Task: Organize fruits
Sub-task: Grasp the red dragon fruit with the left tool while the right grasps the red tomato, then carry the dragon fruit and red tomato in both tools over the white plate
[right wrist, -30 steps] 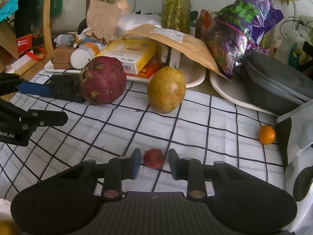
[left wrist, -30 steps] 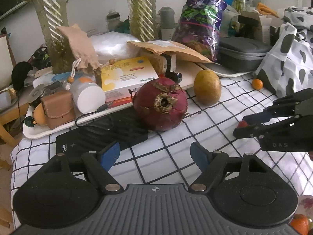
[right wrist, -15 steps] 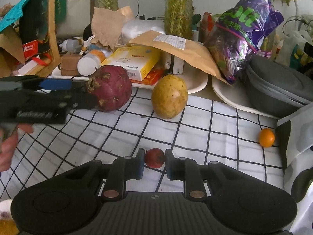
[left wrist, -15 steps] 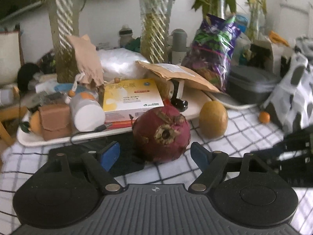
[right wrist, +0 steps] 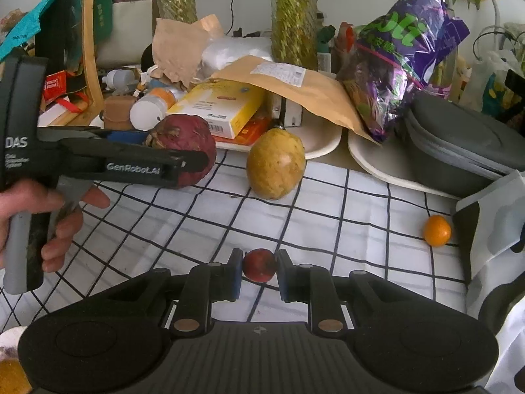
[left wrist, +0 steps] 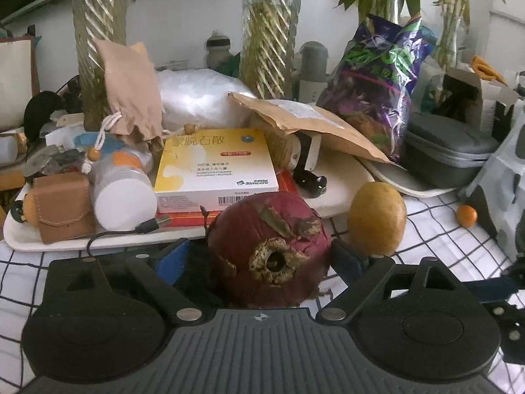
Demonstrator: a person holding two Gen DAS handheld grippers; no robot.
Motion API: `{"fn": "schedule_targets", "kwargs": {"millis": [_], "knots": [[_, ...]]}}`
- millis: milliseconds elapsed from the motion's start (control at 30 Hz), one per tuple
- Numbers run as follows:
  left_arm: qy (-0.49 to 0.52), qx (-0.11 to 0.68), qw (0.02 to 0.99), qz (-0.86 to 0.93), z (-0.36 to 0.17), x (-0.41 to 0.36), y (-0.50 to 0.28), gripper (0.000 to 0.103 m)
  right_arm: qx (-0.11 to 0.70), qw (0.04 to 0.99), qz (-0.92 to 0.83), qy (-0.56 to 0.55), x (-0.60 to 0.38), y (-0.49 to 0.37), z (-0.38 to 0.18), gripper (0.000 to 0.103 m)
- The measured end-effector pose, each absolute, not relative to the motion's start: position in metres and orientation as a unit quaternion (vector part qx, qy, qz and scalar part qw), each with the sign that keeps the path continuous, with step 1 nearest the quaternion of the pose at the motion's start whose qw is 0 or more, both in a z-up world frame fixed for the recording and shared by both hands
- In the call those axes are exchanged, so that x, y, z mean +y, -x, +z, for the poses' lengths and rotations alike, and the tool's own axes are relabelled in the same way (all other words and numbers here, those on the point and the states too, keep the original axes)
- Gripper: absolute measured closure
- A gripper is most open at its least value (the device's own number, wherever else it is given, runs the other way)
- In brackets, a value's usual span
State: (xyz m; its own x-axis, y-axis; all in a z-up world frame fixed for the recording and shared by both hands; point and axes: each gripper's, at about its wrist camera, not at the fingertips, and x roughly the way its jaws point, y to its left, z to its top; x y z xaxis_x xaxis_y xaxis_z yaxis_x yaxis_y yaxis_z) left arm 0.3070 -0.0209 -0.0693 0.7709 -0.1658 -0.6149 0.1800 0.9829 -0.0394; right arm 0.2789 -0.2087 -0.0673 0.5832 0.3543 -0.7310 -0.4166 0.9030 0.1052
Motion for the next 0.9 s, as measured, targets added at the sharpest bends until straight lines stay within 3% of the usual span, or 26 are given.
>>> {"fn": "schedule_targets", "kwargs": {"millis": [200,267,433,900], "knots": [[-0.01,0.328,0.941,-0.084,-0.073,-0.023,-0.314,0.013,0.402,0.889,0.215,0.04,-0.21,-0.279,-0.067,0.081],[-0.003,0.331,0.939,-0.094,-0.072,-0.024,-0.315,0.027,0.402,0.889,0.215,0.042,-0.21,-0.279,-0.067,0.081],[-0.003,0.34,0.935,-0.099,-0.068,-0.025,-0.316,0.033,0.401,0.89,0.214,0.041,-0.21,-0.279,-0.066,0.081],[-0.005,0.337,0.932,-0.13,-0.047,-0.03,-0.293,0.035,0.379,0.901,0.211,0.027,-0.212,-0.259,-0.046,0.081]]}}
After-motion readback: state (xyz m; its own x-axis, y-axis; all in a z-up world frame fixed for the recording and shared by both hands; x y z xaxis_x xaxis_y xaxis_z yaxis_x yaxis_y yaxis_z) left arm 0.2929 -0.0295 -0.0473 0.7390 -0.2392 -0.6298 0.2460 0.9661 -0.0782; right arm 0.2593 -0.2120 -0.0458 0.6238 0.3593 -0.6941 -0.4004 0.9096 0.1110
